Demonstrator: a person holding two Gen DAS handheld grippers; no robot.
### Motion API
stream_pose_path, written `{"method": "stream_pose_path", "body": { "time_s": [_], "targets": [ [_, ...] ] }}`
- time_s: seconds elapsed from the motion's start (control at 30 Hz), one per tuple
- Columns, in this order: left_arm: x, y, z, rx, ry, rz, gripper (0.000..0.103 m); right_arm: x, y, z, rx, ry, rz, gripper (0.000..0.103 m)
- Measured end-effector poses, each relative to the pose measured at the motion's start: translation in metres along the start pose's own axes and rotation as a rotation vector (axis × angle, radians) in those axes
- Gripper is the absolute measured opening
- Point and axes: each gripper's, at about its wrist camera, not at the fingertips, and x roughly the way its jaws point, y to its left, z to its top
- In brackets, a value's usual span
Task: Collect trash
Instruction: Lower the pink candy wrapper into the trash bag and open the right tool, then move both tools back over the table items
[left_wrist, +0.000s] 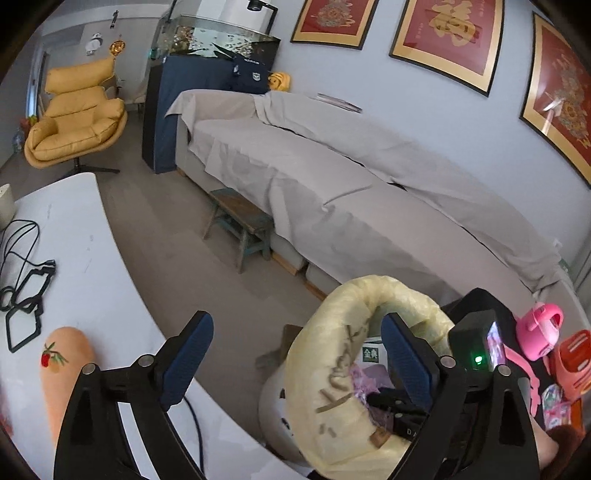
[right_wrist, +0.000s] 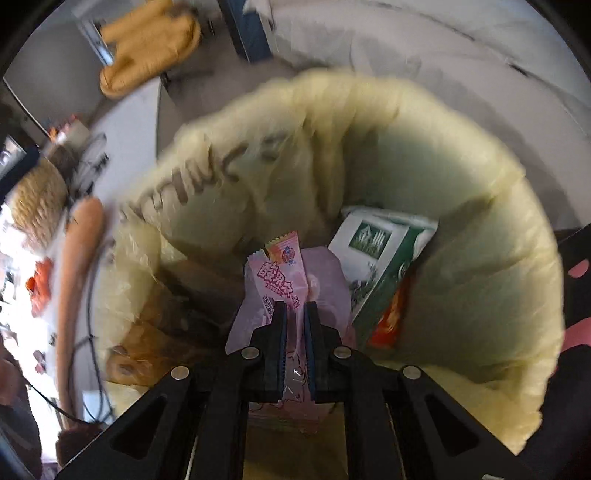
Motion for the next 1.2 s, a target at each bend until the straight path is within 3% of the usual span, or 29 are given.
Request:
{"method": "stream_pose_path", "body": {
  "time_s": [0.13,0.2,0.27,0.43,0.63,0.8,1.07,1.2],
  "targets": [
    [-0.001,0.004,-0.002,-0.023,0.001,0.003,0.093,-0.009,-0.006,-0.006,0.023,-0.03,0.012,0.015],
    [-0.003,0.004,-0.002,-0.031,-0.001,0.002,0.093,-0.025,-0.011,-0.009,0.041,-0.08,0.029,0.039],
    [-0.007,0.002,0.0,-0.032,-0.008,0.002,0.093,-0.047,-0.014,-0.014,0.052,-0.155,0.021,0.053],
    [-0.022,-0.019,0.002,-0.011,-0.032,-0.001,0.093,-0.104,-0.028,-0.034,0.068,-0.308,-0.017,0.053],
    [-0.042,-0.069,-0.012,0.077,-0.03,-0.014,0.093,-0.177,-0.057,-0.084,0.113,-0.464,-0.131,0.055],
    [-0.055,-0.124,-0.027,0.177,-0.019,-0.057,0.093,-0.235,-0.086,-0.145,0.174,-0.583,-0.285,0.068],
    [-0.067,-0.213,-0.053,0.299,0.009,-0.149,0.095,-0.305,-0.144,-0.243,0.302,-0.667,-0.472,0.085],
    [-0.059,-0.264,-0.08,0.343,0.104,-0.254,0.095,-0.333,-0.173,-0.294,0.356,-0.676,-0.589,0.087]
  ]
}}
